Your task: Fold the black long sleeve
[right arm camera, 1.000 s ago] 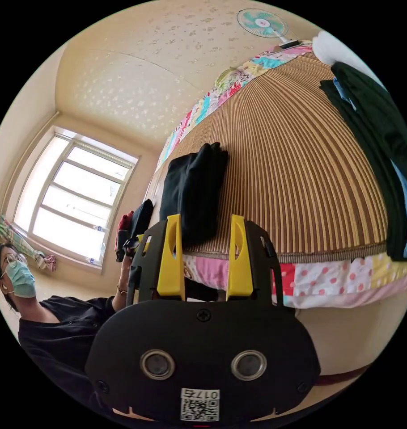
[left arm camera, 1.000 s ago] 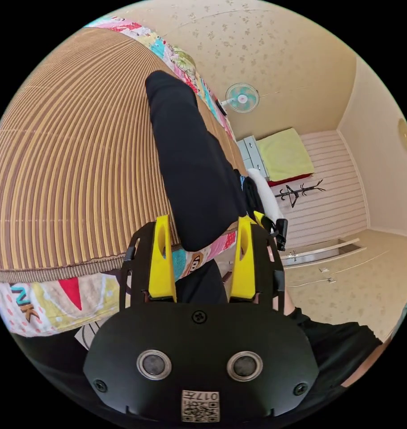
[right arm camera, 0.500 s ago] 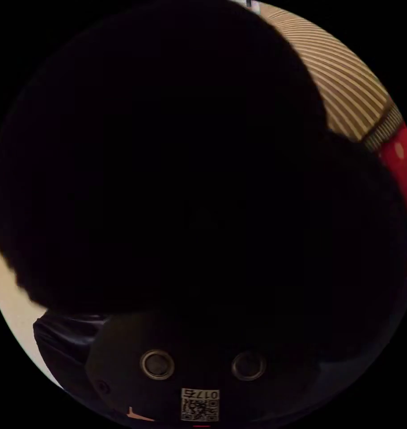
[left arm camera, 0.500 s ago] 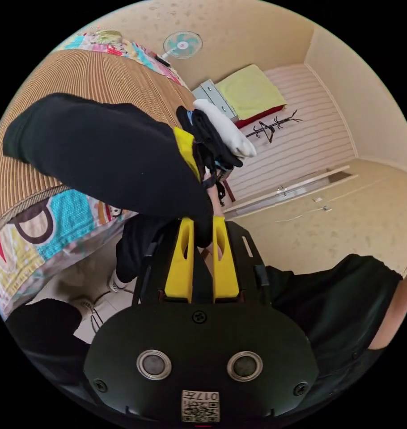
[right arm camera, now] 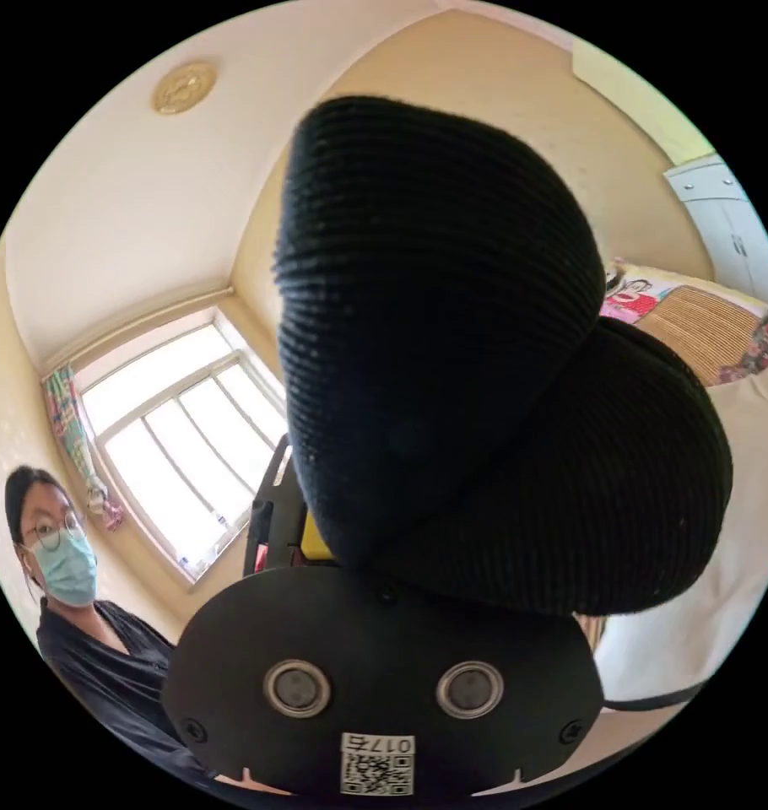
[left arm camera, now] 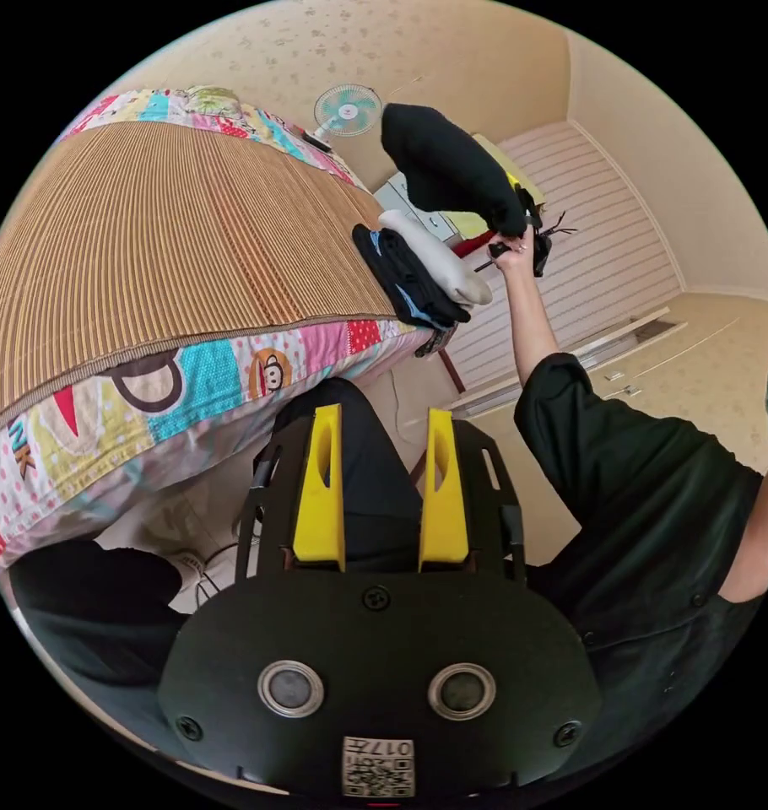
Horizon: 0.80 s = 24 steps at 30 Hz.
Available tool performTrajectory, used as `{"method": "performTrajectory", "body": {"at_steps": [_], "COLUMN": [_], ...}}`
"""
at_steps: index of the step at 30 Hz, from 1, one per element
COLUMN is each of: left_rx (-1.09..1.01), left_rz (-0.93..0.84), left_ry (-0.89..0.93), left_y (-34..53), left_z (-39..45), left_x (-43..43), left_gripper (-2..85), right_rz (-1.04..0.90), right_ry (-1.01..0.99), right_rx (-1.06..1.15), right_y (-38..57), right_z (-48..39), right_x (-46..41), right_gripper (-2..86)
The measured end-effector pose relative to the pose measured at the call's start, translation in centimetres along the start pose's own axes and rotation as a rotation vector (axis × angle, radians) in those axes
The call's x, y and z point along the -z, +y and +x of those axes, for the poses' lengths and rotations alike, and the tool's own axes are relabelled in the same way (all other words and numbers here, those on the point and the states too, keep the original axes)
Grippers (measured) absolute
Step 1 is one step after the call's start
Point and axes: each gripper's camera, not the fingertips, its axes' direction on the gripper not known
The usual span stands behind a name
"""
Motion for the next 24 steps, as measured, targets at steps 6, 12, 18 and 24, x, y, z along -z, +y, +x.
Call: {"method": "performTrajectory", "body": {"at_steps": [6, 12, 18, 24], "left_rx": [0.078, 0.099, 0.134, 0.252], "left_rz": [0.019, 0.047, 0.145, 0.559], "left_ry": [-0.007, -0.021, -0.118, -0.492], "left_y": [1.0, 1.1, 1.8, 6.4], "left_z": [-2.3, -2.5, -2.6, -2.8], "left_x": [1.9, 4.1, 8.5, 23.8], "left_gripper": [14.0, 13.9, 12.2, 11.2], "right_rz": [0.135, 0.289, 0.245, 0.235], "right_ry": [0.423, 0.378, 0.505, 0.407], "right_rx": [-0.334, -0.377, -0.319, -0.190], "right_y": [3.5, 15.7, 25.0, 34.3], "right_z": [11.6, 12.4, 6.4, 0.4], "right_x": [8.6, 12.5, 10.9, 6.3], "right_gripper": [11.2, 12.2, 9.0, 1.5]}}
